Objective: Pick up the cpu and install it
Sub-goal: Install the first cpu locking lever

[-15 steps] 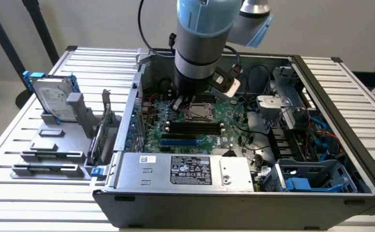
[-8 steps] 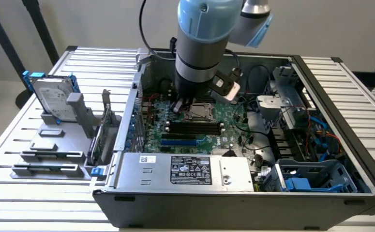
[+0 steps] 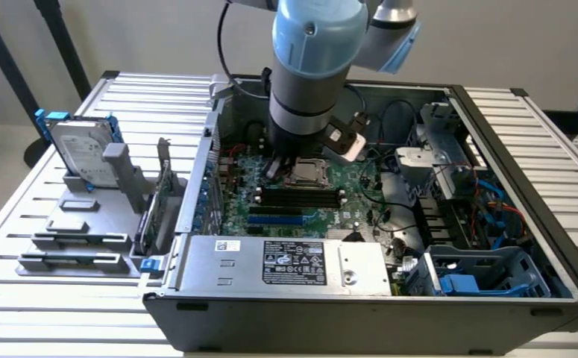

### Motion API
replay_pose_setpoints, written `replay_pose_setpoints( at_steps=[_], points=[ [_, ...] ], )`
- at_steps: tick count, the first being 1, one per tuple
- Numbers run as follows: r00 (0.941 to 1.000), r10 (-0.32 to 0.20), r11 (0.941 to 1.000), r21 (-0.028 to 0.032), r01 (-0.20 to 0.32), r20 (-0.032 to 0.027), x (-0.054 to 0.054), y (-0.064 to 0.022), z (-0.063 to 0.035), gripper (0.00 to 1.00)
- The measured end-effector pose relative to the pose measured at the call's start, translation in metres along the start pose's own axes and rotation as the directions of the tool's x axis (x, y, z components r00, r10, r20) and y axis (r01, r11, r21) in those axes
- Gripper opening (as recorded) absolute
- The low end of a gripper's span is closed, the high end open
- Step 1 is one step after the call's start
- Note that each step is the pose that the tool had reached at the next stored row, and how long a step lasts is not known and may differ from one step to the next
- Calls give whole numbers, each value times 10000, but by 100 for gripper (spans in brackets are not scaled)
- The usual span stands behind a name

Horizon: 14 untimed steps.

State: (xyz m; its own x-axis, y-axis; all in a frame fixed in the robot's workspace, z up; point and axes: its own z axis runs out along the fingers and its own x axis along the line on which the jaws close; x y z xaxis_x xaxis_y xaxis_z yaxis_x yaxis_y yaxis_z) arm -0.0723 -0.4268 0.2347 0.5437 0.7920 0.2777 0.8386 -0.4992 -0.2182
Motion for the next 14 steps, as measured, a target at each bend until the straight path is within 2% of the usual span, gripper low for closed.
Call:
replay_pose_setpoints(
  at_steps=[6,10,14],
  points=[
    [10000,4,10000,-33,-3,51,-51,-48,113,11],
    [10000,4,10000,-57,-3,89,-70,-34,182,11],
    [10000,5,10000,-66,-4,98,-89,-38,254,11]
  ],
)
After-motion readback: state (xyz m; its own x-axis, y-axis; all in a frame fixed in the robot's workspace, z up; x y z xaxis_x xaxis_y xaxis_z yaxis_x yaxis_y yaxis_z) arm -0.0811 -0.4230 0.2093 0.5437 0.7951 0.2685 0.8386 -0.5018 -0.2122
